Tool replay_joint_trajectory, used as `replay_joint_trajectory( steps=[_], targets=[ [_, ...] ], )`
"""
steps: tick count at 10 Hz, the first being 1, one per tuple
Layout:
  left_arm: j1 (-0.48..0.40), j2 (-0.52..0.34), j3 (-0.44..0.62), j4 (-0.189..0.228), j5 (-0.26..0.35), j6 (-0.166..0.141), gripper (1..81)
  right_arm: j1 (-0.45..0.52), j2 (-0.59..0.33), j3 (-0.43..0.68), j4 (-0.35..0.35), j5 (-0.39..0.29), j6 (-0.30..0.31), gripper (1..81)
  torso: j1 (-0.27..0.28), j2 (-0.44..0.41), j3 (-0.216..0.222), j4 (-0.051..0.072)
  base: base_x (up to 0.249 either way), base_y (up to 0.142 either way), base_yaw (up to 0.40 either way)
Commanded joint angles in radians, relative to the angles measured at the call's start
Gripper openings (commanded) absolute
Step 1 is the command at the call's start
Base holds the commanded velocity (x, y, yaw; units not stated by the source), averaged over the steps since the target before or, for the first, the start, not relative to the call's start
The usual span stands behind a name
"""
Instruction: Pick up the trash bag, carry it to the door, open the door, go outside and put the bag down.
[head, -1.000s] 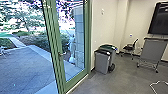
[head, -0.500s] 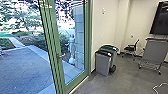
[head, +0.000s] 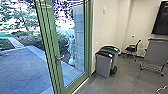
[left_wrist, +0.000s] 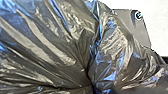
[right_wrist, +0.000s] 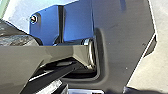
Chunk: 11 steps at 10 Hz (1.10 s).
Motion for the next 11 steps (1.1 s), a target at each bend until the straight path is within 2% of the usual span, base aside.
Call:
replay_joint_trajectory(
  steps=[1,11],
  targets=[
    [-0.056,-0.001,0.005,0.006,0.067,0.001,1.0,0.049,0.018,0.011,-0.008,-0.065,-0.010,81.1,0.000,0.000,0.000,0.000,0.170,0.000,0.000],
    [-0.056,0.001,0.005,0.005,0.067,0.001,1.0,0.049,0.017,0.011,-0.008,-0.065,-0.010,81.1,0.000,0.000,0.000,0.000,0.171,0.000,0.000]
  ],
)
